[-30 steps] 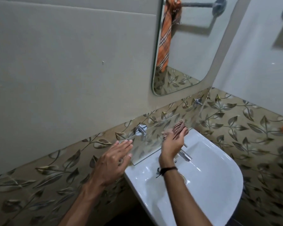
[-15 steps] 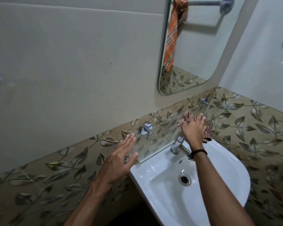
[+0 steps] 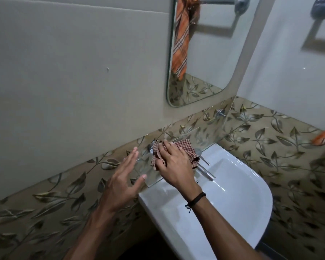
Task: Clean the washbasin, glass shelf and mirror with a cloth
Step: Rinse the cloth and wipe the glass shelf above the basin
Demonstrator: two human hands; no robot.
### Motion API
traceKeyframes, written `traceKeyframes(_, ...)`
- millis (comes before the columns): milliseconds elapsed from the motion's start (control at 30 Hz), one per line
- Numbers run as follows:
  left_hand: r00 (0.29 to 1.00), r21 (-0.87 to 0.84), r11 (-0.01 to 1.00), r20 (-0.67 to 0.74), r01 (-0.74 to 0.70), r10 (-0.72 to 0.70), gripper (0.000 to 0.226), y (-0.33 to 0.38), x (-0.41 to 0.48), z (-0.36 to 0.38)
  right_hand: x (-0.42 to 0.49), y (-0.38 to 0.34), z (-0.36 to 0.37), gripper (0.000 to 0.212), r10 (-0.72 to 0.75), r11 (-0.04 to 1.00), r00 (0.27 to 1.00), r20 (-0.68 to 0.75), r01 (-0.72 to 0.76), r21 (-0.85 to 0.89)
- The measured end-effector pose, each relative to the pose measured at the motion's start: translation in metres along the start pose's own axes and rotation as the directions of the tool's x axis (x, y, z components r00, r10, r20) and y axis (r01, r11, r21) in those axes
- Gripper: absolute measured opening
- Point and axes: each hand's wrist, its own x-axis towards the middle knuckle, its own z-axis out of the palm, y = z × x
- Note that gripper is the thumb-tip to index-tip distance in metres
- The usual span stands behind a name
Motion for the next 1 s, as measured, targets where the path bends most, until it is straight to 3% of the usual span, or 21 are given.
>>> traceKeyframes(100, 0.992, -0.011, 0.995, -0.088, -0.097, 0.095, 0.064, 0.002, -0.001, 0.0, -0.006, -0.003, 0.001, 0.056, -0.104, 0.993, 0.993, -0.05, 0.106, 0.042)
traceKeyframes(267, 0.972, -0.048, 0.992, -0.213, -0.113, 0.1, 0.05, 0.009, 0.009, 0.0, -0.027, -0.035, 0.013, 0.044, -0.334, 0.931, 0.93, -0.154, 0.351, 0.097)
traceKeyframes(500, 0.993, -0.013, 0.996, -0.082, -0.092, 0.091, 0.051, 0.013, 0.025, 0.007, -0.012, 0.029, 0.003, 0.048, -0.508, 0.853, 0.86, -0.037, 0.509, 0.119)
traceKeyframes(733, 0.971, 0.163, 0.967, 0.167, -0.198, 0.17, 0.056, 0.028, 0.042, 0.025, 0.047, 0.152, -0.025, 0.048, -0.338, 0.941, 0.939, 0.063, 0.334, 0.06)
traceKeyframes(900, 0.841, 0.282, 0.924, 0.536, -0.259, 0.072, 0.067, 0.046, 0.062, 0.043, 0.087, 0.218, -0.04, 0.047, -0.119, 0.992, 0.979, 0.165, 0.123, -0.015)
traceKeyframes(1000, 0.791, 0.34, 0.894, 0.611, -0.291, 0.026, 0.068, 0.05, 0.071, 0.054, 0.107, 0.244, -0.048, 0.046, 0.045, 0.999, 0.978, 0.203, -0.043, -0.012)
